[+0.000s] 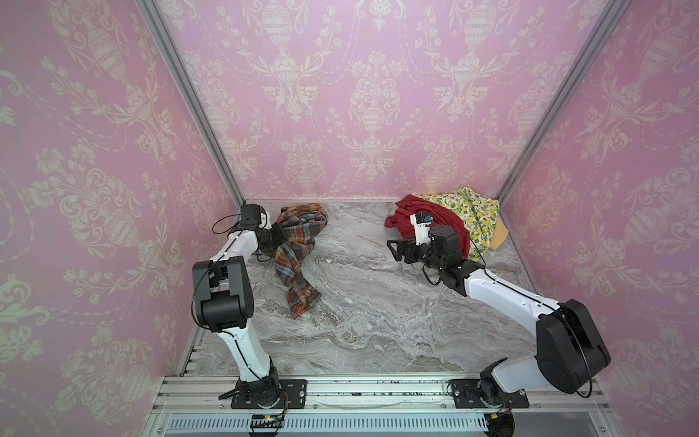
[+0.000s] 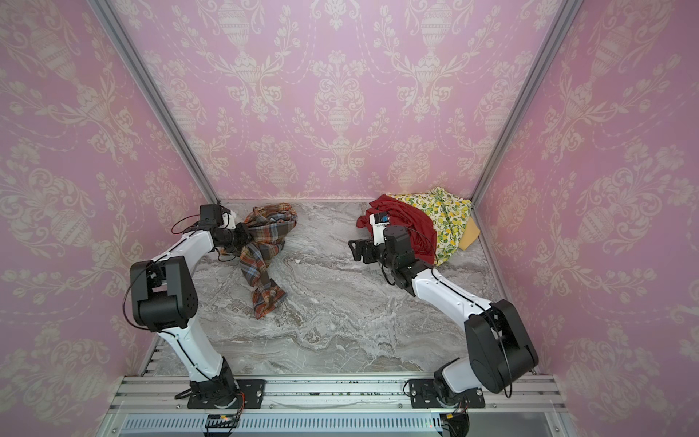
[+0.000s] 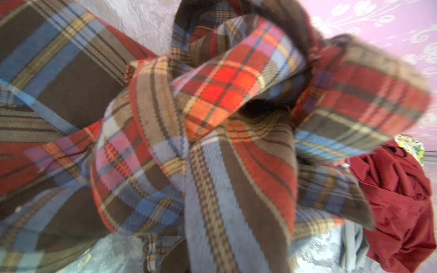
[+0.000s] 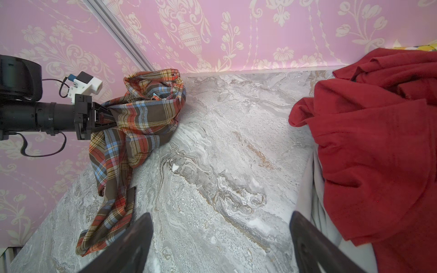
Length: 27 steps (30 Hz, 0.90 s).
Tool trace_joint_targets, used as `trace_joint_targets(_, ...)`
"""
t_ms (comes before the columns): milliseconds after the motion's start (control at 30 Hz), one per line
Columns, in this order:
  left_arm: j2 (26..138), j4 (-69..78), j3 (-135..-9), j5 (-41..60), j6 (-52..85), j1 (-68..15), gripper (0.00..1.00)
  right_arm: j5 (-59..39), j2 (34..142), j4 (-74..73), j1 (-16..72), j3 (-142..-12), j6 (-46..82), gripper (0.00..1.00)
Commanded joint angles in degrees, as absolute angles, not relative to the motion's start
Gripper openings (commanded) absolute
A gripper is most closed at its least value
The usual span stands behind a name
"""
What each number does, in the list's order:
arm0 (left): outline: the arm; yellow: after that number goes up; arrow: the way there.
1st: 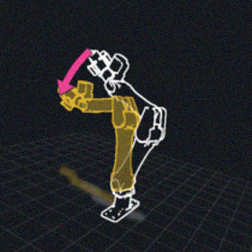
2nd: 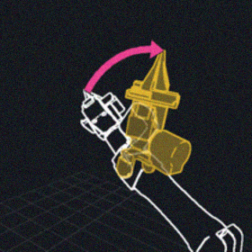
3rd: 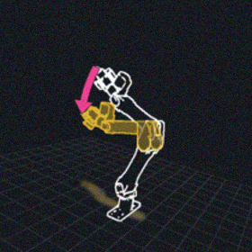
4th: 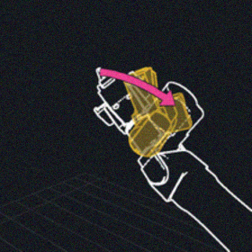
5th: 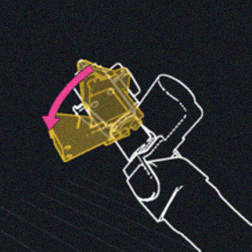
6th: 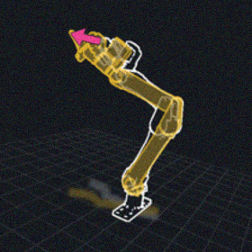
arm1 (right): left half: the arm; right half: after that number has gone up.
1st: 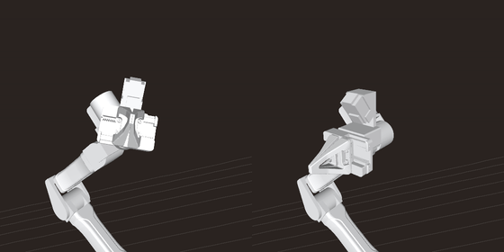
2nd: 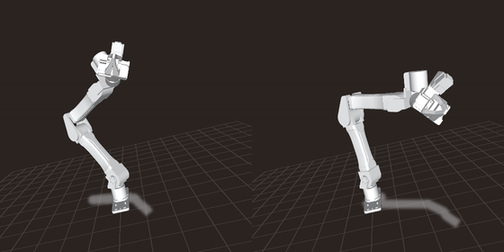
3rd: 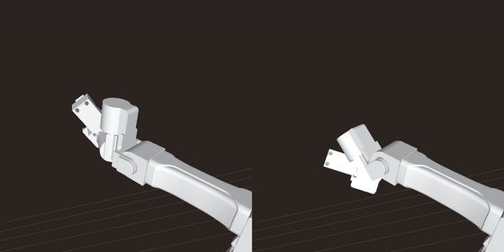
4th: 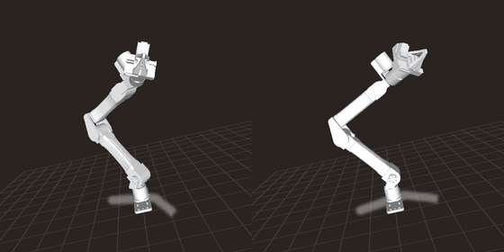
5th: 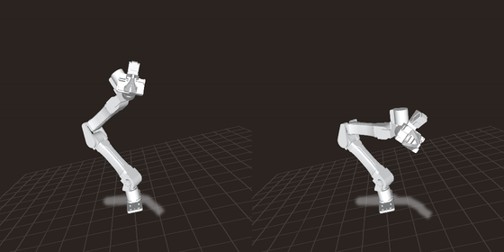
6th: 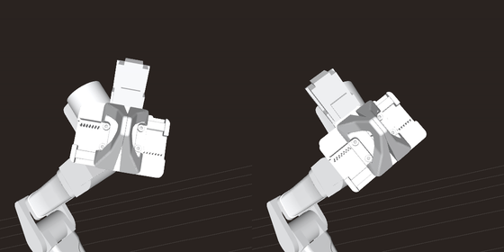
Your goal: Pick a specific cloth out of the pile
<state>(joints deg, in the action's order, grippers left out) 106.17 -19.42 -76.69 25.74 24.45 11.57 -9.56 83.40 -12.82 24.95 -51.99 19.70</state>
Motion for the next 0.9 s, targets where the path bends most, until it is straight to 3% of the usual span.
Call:
trace_joint_targets(0,100.32,-17.76,-75.16,31.08,27.89,12.11,0.00,-8.88,81.37,-13.87,25.40,-51.59,20.83,0.91)
trace_joint_targets(200,93.98,-24.01,-80.75,31.35,22.85,12.13,0.00,-9.04,80.51,-14.21,26.02,-52.28,20.57,0.91)
trace_joint_targets(433,92.90,-39.09,-97.35,29.21,12.19,12.54,0.00,-8.62,80.76,-14.73,27.66,-54.08,20.24,0.91)
trace_joint_targets(633,94.96,-38.83,-101.68,26.99,19.52,12.98,0.00,-7.83,82.11,-14.47,29.25,-55.54,20.02,0.90)
trace_joint_targets(867,98.25,-26.54,-101.51,30.02,33.23,12.88,0.00,-6.71,83.00,-14.41,30.58,-56.07,19.69,0.90)
